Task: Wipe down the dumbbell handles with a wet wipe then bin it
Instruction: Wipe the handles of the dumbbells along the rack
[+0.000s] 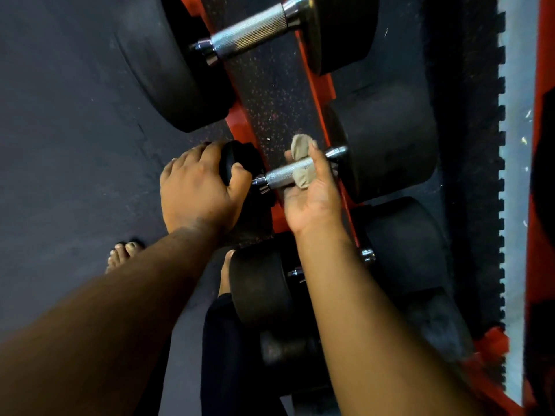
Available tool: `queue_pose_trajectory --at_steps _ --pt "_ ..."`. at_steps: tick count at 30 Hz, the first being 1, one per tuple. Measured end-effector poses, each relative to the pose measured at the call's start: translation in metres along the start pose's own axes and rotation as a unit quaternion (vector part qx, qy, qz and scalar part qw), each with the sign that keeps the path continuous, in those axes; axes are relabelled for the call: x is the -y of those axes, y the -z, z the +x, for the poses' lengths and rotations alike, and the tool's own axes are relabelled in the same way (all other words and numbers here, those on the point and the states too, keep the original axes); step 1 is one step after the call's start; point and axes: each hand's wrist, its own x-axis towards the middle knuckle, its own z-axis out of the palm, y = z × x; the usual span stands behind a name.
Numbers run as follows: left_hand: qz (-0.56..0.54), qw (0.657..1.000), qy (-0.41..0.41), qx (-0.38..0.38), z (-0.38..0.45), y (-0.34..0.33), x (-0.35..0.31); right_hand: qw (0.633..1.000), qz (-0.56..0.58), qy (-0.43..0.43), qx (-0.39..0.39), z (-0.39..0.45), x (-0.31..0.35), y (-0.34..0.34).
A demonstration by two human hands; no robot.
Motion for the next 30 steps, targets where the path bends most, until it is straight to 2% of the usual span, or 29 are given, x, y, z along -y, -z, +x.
queue_pose_trajectory --at_steps 3,8,12,16,23,27,30 --pt "-0.001 1.000 0.002 0.003 0.000 0.001 0.000 0.999 0.038 -0.014 -0.003 -0.016 -0.003 0.006" --pt "0.005 1.000 0.003 0.000 -0.001 0.000 0.002 0.999 -0.023 -0.021 -0.009 0.003 0.000 -0.014" --pt "0.005 1.000 0.001 -0.001 0.000 0.000 0.000 1.000 -0.003 -0.013 0.021 0.004 -0.009 -0.004" --pt "0.005 1.000 0.001 -0.002 0.000 0.000 0.000 0.999 0.048 -0.007 0.001 -0.012 -0.022 0.005" --pt "0.001 1.000 0.003 -0.004 0.000 -0.002 0.001 0.999 0.002 -0.034 0.006 0.013 -0.012 -0.012" --pt "0.001 1.000 0.001 -0.007 0.000 0.000 -0.001 0.999 0.024 -0.033 0.028 -0.015 -0.027 0.001" --pt "0.004 1.000 -0.001 -0.006 -0.001 0.000 0.002 0.997 0.005 -0.070 0.017 -0.015 -0.034 -0.001"
